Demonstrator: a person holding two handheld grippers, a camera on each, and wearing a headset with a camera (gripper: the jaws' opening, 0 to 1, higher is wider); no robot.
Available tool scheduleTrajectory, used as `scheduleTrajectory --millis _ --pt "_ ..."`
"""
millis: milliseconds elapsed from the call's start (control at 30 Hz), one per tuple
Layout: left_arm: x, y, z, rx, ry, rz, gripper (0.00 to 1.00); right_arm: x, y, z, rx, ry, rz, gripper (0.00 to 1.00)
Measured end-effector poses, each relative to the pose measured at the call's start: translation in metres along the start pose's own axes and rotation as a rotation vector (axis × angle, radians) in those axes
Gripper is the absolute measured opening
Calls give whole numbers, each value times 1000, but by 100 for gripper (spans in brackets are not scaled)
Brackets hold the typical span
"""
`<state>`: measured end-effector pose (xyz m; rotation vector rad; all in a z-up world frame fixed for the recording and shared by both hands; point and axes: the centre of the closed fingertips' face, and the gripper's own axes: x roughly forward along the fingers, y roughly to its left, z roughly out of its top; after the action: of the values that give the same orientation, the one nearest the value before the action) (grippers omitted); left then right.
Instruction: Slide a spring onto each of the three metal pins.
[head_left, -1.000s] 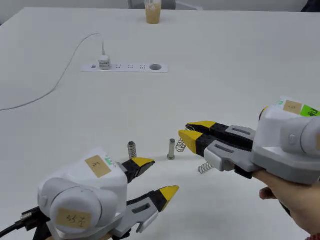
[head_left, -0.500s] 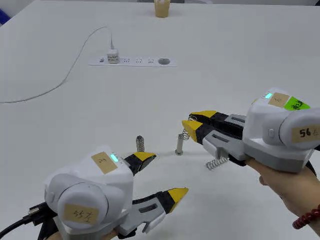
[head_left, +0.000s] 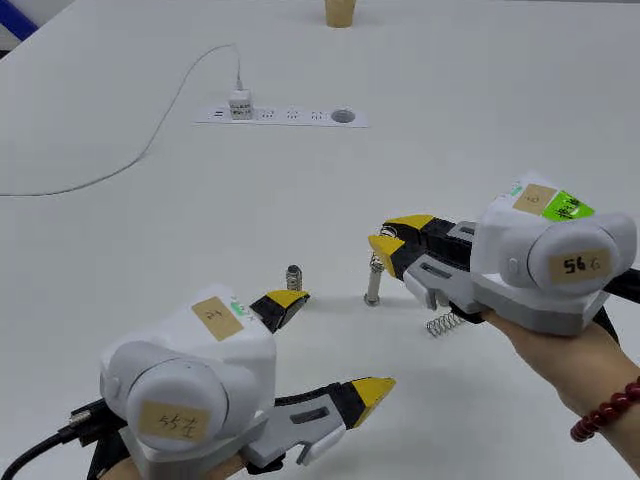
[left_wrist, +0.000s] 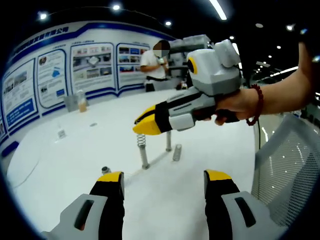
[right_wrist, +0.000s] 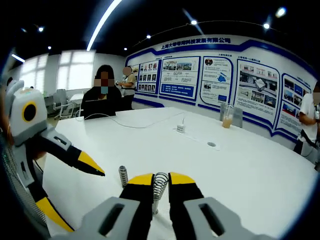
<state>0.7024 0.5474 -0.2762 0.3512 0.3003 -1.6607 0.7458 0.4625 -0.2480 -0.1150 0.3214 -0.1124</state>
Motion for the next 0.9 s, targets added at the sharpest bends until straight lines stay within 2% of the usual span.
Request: scheduleTrajectory --millis 367,900 --pt "0 4 -2 -28 4 15 71 6 3 -11 -48 35 0 12" --pt "-1 6 -1 -47 -4 17 70 14 5 -31 -29 84 0 12"
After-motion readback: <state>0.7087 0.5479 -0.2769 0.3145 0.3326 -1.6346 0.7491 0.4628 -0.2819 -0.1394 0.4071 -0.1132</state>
